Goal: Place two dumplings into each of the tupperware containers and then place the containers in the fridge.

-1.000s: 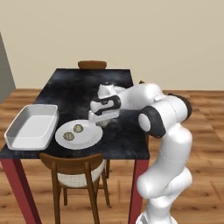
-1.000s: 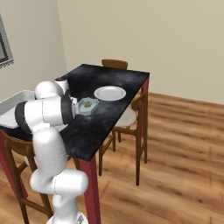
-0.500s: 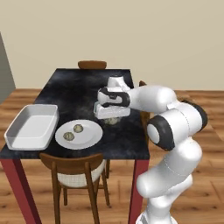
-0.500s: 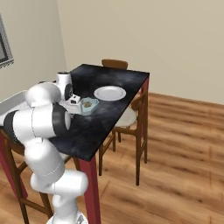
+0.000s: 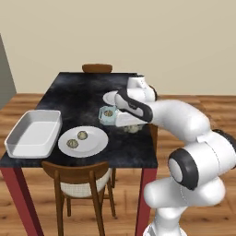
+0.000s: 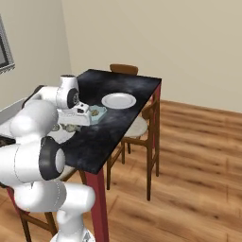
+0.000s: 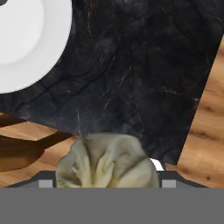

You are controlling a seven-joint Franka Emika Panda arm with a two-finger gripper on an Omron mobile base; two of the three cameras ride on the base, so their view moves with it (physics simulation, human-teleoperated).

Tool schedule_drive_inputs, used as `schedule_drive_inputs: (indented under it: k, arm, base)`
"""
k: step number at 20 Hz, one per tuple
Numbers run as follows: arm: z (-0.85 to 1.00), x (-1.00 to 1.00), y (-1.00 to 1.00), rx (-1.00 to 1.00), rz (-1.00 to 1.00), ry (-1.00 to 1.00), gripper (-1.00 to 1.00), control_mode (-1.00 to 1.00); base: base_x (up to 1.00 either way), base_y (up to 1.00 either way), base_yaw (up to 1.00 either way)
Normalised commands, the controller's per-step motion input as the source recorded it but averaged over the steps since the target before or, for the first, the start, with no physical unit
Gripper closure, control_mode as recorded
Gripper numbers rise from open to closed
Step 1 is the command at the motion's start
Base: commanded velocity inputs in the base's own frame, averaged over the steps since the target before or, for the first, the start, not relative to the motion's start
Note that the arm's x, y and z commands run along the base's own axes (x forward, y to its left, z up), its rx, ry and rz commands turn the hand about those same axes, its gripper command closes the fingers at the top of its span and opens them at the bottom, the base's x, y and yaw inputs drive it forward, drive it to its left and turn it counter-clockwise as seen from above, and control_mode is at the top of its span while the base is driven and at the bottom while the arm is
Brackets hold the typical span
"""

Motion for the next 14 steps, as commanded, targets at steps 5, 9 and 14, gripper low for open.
schedule_drive_inputs:
  k: [5, 9, 14]
  arm:
    - [0.55, -0.81, -0.53, 0.0, 0.0, 0.01, 1.0, -1.0]
    - [0.56, -0.47, -0.55, 0.0, 0.02, 0.03, 1.0, -1.0]
    - [0.36, -0.31, -0.22, 0.0, 0.05, 0.0, 1.0, -1.0]
  base:
    - [0.0, 0.0, 0.0]
    - [0.0, 0.0, 0.0]
    - [0.0, 0.0, 0.0]
